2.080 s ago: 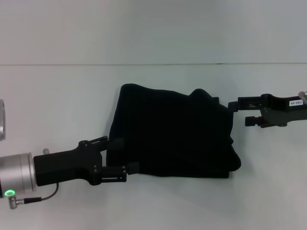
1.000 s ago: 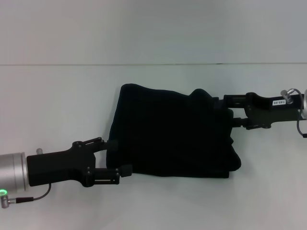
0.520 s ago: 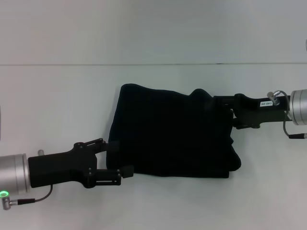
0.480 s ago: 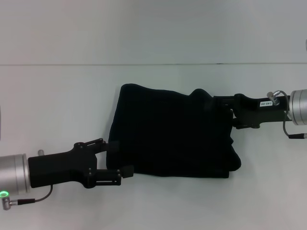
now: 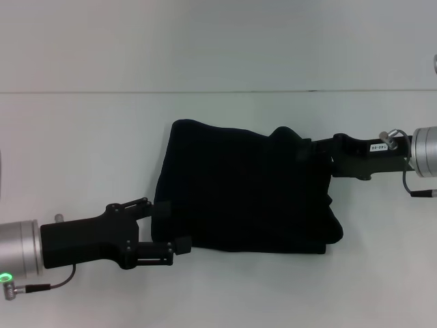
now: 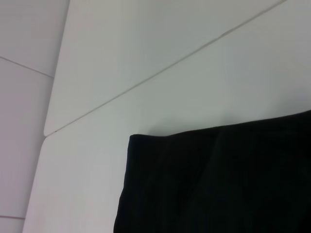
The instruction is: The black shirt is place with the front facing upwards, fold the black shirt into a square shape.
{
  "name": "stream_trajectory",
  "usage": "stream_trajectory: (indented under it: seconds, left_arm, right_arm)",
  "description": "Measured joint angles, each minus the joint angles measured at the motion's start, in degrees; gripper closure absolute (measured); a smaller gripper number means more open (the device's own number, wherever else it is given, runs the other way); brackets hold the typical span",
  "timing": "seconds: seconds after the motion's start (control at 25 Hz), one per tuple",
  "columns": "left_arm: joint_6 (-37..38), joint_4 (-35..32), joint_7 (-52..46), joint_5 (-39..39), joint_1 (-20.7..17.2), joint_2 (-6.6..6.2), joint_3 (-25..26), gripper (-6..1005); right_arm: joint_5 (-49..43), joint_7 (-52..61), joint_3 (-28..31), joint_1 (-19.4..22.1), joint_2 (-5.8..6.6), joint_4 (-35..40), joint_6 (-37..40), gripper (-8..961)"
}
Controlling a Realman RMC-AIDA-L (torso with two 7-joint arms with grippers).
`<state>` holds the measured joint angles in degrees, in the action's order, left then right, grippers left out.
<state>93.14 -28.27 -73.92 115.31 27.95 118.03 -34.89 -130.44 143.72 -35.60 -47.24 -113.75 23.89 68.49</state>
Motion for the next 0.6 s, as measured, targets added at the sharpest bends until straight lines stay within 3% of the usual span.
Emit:
stream_trajectory:
  seconds: [0.2, 0.32, 0.52, 0.6]
  left_arm:
    - [0.0, 0.1, 0.0, -0.1, 0.0, 0.02, 0.0, 50]
    - [0.0, 0.1, 0.0, -0.2, 0.1, 0.08, 0.0, 50]
    - [0.0, 0.2, 0.0, -0.3, 0.2, 0.09, 0.0, 49]
    - [0.0, 0.2, 0.0, -0.4, 0.2, 0.09, 0.0, 49]
  right_arm:
    - [-0.3, -0.7, -1.6, -0.1, -0.21, 0.1, -0.4, 419]
    - [-0.1, -1.0, -2.1, -0.1, -0.33, 0.3, -0.4, 655]
    - [0.0, -1.8, -1.8, -0.1, -0.33, 0.5, -0.4, 868]
    - [0.4, -2.5, -1.5, -0.1, -0.34, 0.6, -0.4, 880]
